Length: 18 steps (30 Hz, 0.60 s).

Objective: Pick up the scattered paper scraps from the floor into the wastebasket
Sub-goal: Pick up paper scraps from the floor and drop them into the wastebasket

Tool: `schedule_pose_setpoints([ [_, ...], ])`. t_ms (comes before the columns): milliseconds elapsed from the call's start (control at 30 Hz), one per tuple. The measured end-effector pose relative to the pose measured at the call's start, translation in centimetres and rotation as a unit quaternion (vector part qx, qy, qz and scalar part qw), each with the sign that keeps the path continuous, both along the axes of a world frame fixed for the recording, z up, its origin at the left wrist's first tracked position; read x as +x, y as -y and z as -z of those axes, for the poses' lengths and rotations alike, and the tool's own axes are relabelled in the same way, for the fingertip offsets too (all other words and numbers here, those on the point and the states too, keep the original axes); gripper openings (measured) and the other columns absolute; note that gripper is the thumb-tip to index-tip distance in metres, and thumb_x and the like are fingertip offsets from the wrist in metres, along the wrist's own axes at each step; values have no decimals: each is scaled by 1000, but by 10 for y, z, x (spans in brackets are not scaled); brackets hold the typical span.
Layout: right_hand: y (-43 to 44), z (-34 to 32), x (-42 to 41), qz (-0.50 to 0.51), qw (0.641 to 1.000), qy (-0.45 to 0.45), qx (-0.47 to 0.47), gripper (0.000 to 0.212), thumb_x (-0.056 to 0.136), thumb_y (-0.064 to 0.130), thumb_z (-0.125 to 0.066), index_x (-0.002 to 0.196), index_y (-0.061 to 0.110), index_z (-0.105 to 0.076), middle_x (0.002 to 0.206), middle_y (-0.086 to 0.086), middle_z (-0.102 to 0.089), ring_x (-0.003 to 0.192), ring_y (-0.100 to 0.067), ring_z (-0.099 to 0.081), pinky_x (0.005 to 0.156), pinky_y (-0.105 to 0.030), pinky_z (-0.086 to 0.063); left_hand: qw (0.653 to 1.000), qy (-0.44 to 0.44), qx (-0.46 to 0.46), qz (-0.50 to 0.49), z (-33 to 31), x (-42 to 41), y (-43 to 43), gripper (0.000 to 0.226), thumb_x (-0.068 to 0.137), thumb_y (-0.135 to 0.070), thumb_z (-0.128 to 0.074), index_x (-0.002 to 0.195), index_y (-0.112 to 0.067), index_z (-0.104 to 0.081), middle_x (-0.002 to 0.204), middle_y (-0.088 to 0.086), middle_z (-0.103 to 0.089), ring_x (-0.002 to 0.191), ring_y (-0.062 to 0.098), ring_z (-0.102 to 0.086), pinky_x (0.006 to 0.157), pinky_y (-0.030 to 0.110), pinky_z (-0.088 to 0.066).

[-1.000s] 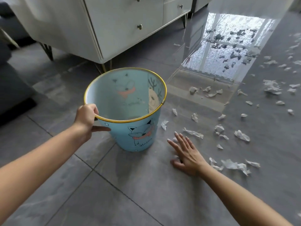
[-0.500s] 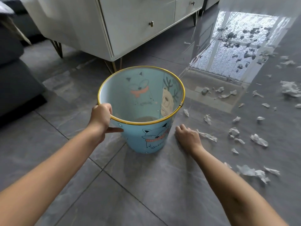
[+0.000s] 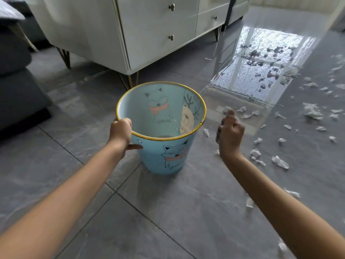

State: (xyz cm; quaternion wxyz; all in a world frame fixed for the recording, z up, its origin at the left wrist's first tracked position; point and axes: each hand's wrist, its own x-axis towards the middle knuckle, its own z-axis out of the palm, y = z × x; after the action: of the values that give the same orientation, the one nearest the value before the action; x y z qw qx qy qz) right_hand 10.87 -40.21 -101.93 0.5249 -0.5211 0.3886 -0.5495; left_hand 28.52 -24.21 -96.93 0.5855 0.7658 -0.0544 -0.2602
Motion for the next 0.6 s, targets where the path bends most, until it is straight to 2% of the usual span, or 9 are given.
schedule_pose_setpoints([
  [100,-12,-56,34,-3,991,33,-128,44,95,32,-36,53,22,-33,45,3,-34,42,-14,-33,41,-26,-25,1000,3,-3,-2,-1,0,0,51,83,-3,-31,132,4,-45,97,6,-41,70,17,-41,34,35,-52],
  [167,-16,-79,62,-23,984,2,-178,45,97,26,-38,53,21,-31,48,0,-32,47,-16,-31,45,-30,-24,1000,-5,-7,6,-2,0,0,36,83,-4,-31,113,-6,-50,103,8,-42,71,19,-42,32,34,-51],
  [233,-22,-94,85,-91,972,-47,-211,46,97,26,-40,52,19,-31,48,-1,-31,48,-17,-31,46,-32,-25,1000,-16,-11,2,-3,0,-2,33,83,-4,-31,110,-6,-49,105,10,-43,71,21,-44,33,34,-51],
  [300,-26,-100,99,-147,944,-145,-256,49,96,27,-44,50,20,-30,45,4,-33,44,-14,-33,47,-28,-28,1000,-17,-11,2,-1,1,-2,48,84,-5,-31,128,2,-47,104,8,-43,72,20,-44,38,36,-55],
  [400,-33,-106,103,-239,864,-344,-280,45,95,30,-44,51,21,-45,54,6,-49,47,-10,-42,48,-25,-32,1000,-18,-9,9,0,1,-6,53,84,-5,-30,136,0,-41,110,8,-41,74,20,-43,39,38,-56],
  [467,-38,-112,94,-291,802,-451,-262,45,97,39,-34,74,18,-66,76,4,-60,66,-16,-53,57,-25,-36,1000,-25,-14,10,-3,1,-9,52,83,-2,-30,135,-3,-42,115,10,-42,79,23,-44,37,39,-54],
  [533,-41,-114,80,-331,759,-502,-250,55,101,41,-21,106,14,-68,102,3,-62,94,-18,-54,82,-29,-39,999,-34,-21,12,-6,-1,-9,52,82,0,-30,133,-2,-42,110,11,-41,82,25,-43,35,38,-53],
  [567,-43,-113,72,-337,764,-491,-249,54,101,40,-18,114,14,-64,116,2,-61,106,-18,-52,94,-31,-37,999,-36,-23,12,-5,-3,-9,52,81,0,-31,131,-1,-43,104,9,-39,79,24,-43,35,38,-53],
  [600,-45,-111,63,-320,785,-465,-256,51,101,39,-20,118,17,-63,124,2,-60,112,-17,-52,99,-32,-36,999,-36,-22,14,-5,-5,-10,50,80,0,-31,129,0,-44,98,8,-38,75,23,-42,35,39,-54],
])
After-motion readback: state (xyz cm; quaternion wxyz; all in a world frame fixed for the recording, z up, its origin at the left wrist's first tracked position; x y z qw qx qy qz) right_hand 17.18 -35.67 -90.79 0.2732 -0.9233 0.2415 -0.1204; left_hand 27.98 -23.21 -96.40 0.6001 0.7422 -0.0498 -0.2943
